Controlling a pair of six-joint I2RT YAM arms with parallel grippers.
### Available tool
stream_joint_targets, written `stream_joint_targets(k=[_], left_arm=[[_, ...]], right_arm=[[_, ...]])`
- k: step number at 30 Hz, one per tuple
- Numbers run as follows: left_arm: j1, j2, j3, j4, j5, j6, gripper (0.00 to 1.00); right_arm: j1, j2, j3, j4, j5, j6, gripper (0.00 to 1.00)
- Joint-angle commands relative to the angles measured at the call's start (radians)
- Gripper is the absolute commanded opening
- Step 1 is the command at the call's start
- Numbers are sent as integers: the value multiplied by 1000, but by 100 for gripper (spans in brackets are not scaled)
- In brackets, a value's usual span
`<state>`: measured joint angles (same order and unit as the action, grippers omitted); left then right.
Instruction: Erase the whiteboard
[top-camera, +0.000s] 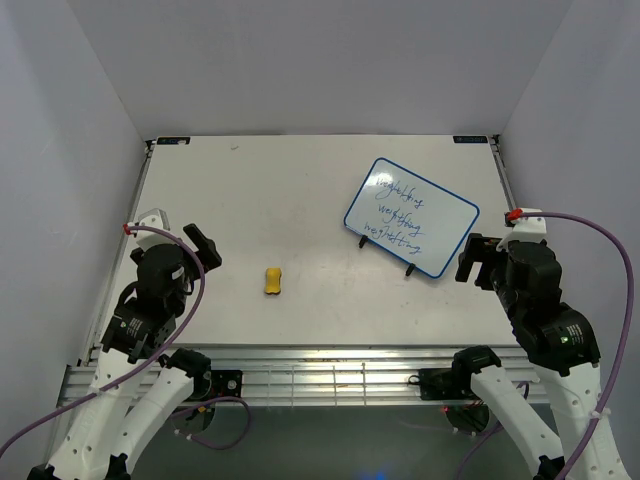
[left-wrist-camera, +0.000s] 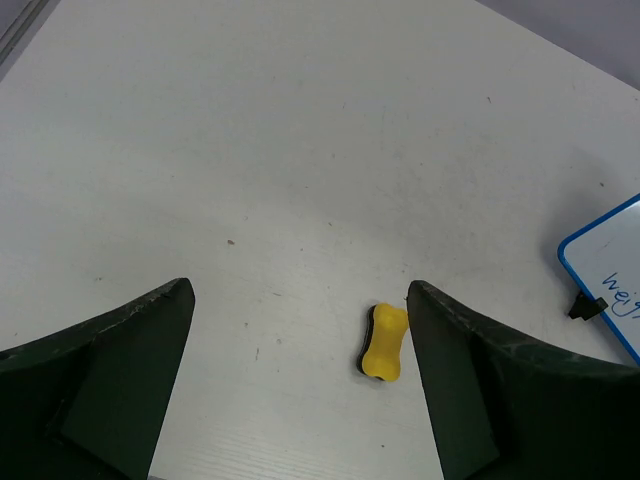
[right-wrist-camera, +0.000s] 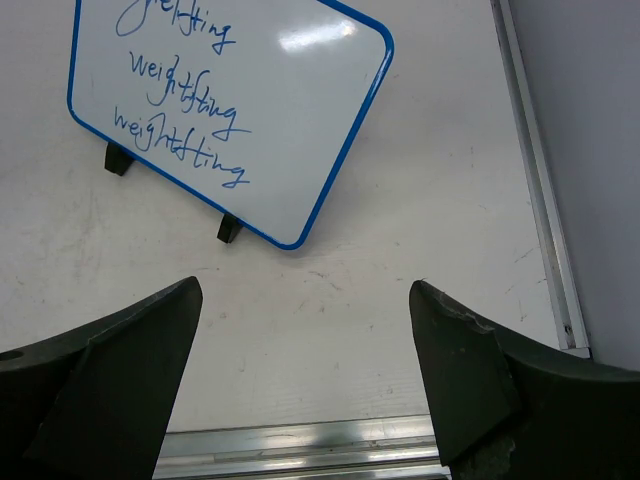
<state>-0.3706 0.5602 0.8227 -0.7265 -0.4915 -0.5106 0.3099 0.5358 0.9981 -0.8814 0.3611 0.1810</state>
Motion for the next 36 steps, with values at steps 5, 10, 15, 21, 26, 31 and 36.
stream_joint_targets(k=[5,10,15,21,26,31,36], left_arm=[[-5,-2,-5,-2,-25,-11,98],[-5,-3,-8,-5,-25,-20,98],[-5,-5,-14,-5,-15,-35,98],[-5,-8,-22,-5,11,-55,98],[-5,4,-45,27,57,-19,98],[-5,44,-45,41,94,0,98],[-5,53,-53,58,158,20,98]], right_arm=[[6,-5,-6,28,4,3,90],[6,-11,-26,99,-45,-9,90],[6,-57,-118,317,-183,-23,90],[6,203,-96,484,-151,-73,90],[-12,525,63,512,-146,-221,90],[-133,790,270,497,-279,-314,90],[-235,1022,482,366,-477,-365,91]])
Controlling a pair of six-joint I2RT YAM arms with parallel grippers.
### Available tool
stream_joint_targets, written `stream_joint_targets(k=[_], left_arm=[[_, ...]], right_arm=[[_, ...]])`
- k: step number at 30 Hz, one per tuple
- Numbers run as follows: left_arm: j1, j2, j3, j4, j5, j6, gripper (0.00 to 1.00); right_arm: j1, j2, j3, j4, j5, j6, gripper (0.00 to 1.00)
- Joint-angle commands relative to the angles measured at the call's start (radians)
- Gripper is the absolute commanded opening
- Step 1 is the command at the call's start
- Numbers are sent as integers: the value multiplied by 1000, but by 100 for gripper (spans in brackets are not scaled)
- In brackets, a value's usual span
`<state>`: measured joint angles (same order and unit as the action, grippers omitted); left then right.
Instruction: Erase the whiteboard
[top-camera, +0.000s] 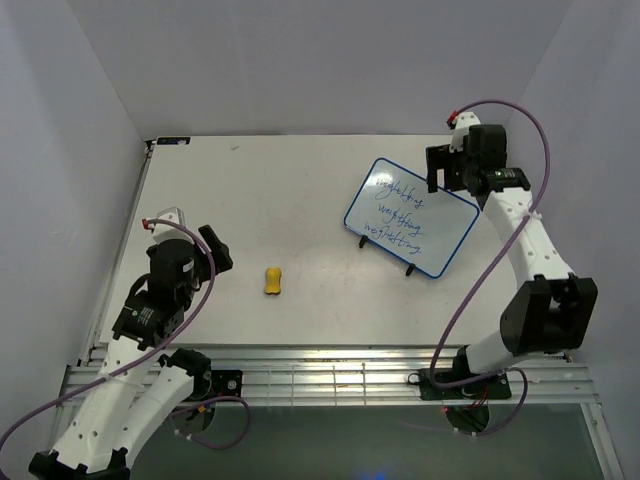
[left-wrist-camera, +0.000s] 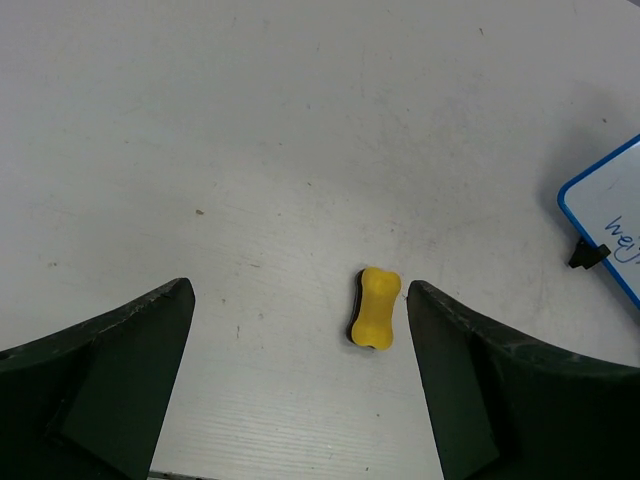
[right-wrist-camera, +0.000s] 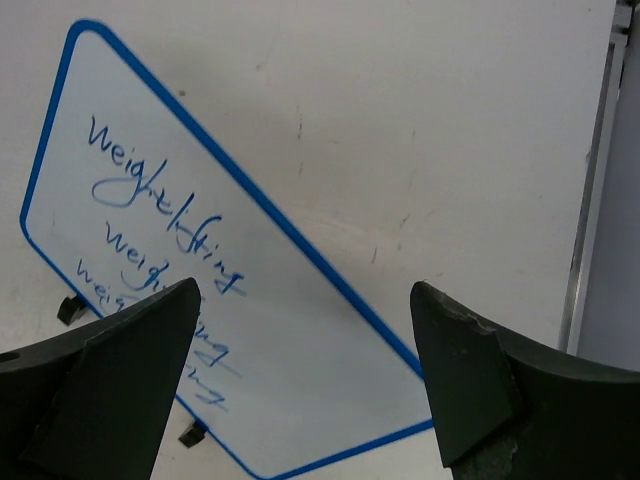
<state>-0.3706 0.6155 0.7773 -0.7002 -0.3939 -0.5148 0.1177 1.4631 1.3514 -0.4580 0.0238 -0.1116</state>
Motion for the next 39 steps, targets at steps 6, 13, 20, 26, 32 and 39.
stream_joint_targets(k=[6,13,20,26,32,39], left_arm=[[-7,-11,-13,47,92,35,98],[-11,-65,-23,53,86,36,98],[-24,-115,-26,54,86,35,98],[-25,-105,-26,56,84,36,98],[-27,-97,-24,54,89,36,98],[-27,-106,-24,54,84,36,98]], right_arm=[[-105,310,394,-272,-344,-137,94],[-148,445,471,-372,-565,-161,96],[-148,442,440,-398,-649,-192,81],[-148,402,404,-413,-703,-209,73],[-148,327,347,-410,-702,-214,65],[-148,247,262,-383,-711,-204,55]])
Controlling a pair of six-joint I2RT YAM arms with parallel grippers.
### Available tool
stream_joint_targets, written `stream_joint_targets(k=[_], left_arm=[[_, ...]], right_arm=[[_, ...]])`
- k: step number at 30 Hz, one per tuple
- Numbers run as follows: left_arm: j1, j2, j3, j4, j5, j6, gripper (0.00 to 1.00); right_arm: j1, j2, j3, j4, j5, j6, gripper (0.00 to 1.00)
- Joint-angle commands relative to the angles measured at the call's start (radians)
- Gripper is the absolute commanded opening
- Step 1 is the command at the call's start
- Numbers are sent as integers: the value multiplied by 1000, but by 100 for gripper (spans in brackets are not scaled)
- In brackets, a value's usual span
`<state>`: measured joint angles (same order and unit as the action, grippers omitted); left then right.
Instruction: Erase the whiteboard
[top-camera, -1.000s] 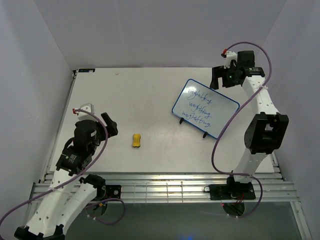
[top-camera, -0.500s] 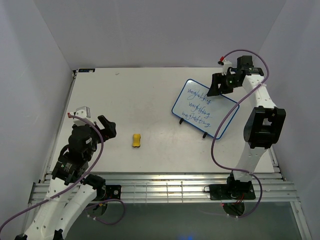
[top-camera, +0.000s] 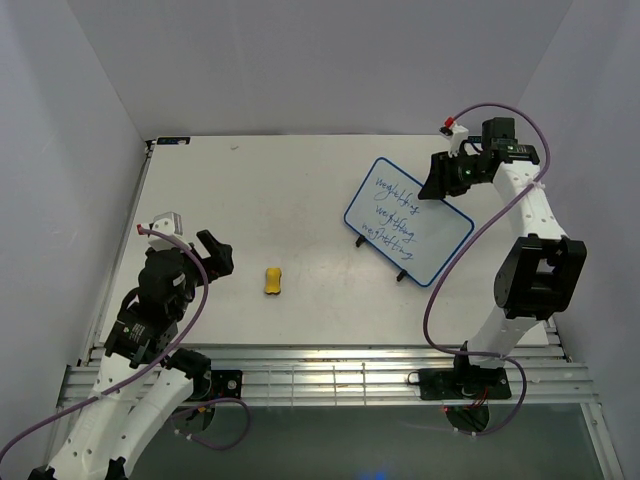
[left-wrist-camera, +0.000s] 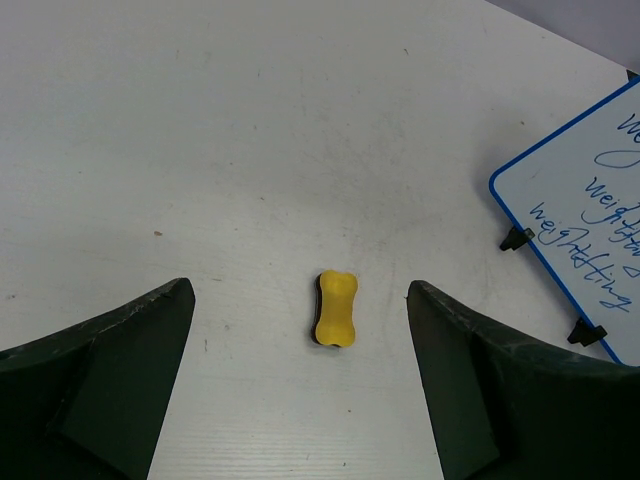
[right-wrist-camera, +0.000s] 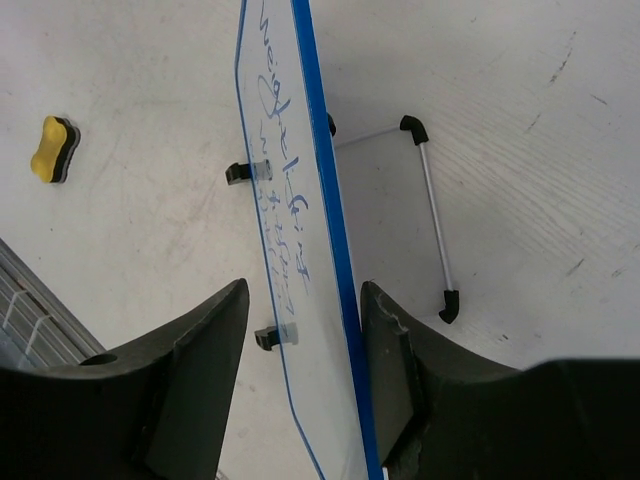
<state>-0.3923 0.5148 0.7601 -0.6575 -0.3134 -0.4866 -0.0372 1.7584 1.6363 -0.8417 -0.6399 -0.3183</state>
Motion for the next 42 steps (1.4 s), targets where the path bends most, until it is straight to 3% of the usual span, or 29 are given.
stream_joint_targets(k=[1,7,17,42], left_arm=[[-5,-9,-7,13,4,8,98],[-6,-15,-8,13,0,8,98],[-10,-15,-8,12,2,8,98],[-16,-25,-10,12,-4,6,98]], right_arm=[[7,-53,-36,3,-61,4,54],[16,-79,-81,4,-78,-1,44],[22,-131,-127,21,-80,2,39],[22,-34,-138,29,-27,41,35]])
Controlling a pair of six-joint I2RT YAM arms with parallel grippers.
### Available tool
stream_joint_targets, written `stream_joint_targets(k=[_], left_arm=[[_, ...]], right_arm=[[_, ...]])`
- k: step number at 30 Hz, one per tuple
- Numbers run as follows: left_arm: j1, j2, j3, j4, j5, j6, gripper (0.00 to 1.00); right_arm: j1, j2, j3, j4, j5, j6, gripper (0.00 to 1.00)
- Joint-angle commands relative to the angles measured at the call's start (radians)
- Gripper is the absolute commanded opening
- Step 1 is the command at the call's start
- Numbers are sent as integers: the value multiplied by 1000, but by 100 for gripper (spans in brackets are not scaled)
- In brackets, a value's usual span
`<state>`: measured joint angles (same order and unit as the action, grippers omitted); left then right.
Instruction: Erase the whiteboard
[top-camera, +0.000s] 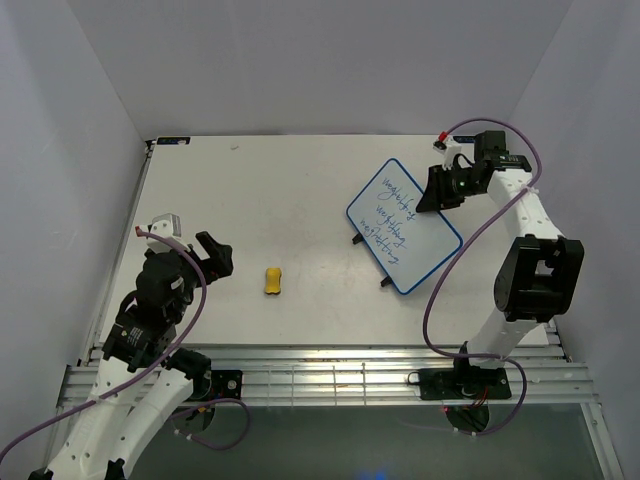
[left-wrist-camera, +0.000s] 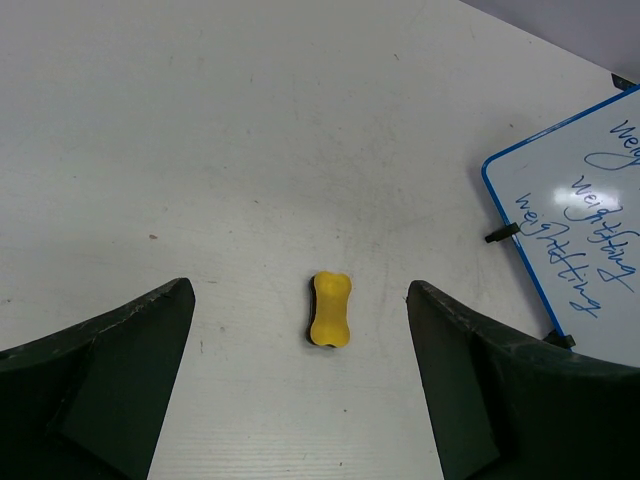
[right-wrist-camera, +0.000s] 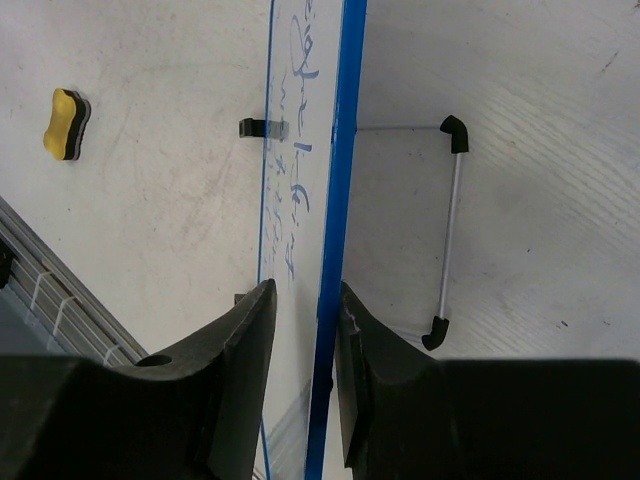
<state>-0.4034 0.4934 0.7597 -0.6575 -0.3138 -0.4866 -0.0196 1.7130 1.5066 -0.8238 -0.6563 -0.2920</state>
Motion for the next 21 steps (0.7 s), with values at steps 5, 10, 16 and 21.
stream_joint_targets(k=[5,10,16,21], left_arm=[[-6,-6,-10,12,-4,6,98],[-6,-4,-8,12,-4,6,98],[-6,-4,-7,7,-24,3,98],[-6,-6,-3,-10,-62,-15,98]], right_arm=[[4,16,4,8,-3,14,32],[4,4,10,8,0,14,11],[4,-55,24,17,40,47,8],[4,-147,17,47,89,115,8]])
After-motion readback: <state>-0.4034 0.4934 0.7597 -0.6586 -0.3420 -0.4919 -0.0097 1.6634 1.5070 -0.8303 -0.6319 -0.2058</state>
